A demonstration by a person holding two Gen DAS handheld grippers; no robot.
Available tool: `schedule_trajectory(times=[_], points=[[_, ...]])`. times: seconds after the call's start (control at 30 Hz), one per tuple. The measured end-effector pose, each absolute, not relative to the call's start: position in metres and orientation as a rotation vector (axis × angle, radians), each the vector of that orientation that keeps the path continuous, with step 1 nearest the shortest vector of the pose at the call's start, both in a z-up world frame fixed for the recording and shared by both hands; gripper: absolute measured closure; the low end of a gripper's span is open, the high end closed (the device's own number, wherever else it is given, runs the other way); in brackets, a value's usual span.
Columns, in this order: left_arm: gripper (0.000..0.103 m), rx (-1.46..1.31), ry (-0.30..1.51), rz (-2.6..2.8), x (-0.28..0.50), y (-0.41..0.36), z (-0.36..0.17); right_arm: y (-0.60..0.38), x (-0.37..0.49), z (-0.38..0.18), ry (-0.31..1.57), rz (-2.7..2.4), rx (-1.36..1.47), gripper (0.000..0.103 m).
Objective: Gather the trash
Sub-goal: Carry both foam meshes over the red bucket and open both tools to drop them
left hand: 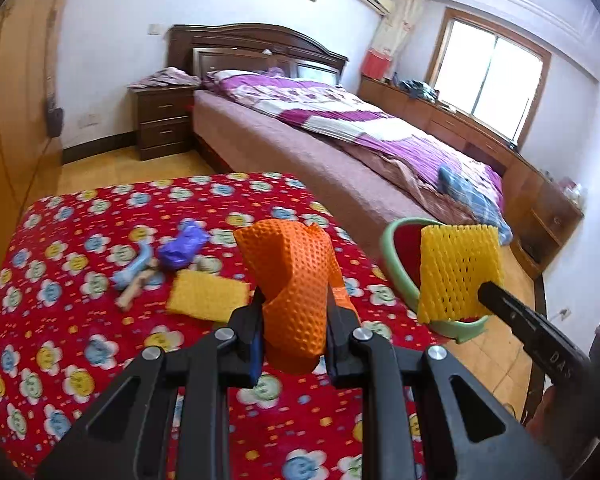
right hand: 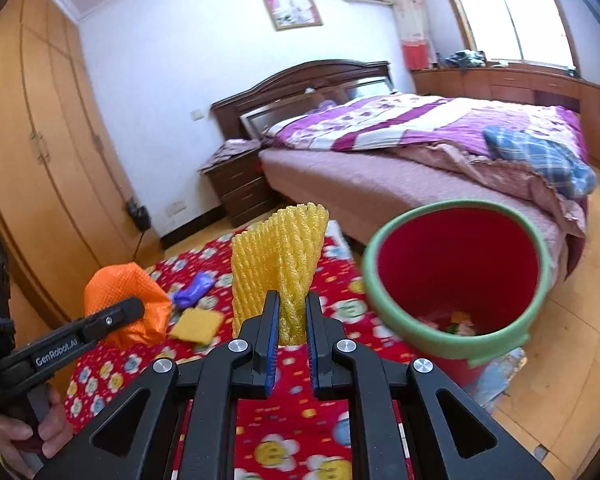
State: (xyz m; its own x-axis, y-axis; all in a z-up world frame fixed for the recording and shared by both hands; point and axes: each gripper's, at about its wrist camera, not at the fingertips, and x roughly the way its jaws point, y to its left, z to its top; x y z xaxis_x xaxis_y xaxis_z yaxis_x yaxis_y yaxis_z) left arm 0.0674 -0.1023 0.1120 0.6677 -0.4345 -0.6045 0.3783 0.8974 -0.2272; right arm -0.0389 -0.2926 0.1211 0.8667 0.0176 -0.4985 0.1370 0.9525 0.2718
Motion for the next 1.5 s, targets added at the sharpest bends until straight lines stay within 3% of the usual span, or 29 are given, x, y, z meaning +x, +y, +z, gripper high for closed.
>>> schedule_trajectory(times=[0.53,1.2,1.4,1.5], points=[[0.08,0.046,0.704,-0.632,0.082,-0.222,0.107,-0.388,-0.044,0.096,0.534,-0.26,0.373,0.091],[0.08,0.156,0.786,-0.742,0.108,-0.314,0.048,-0.44,-0.036,0.051,0.612,-0.378,0.407,0.09],[0.063,0.13,0.805,-0.771,0.11,-0.318,0.044,-0.443,-0.033,0.045,0.62,-0.371,0.421,0.088],[0.062,0.128,0.792,-0.77,0.109,-0.317,0.047,-0.445,-0.033,0.043,0.621,-0.365,0.43,0.087]])
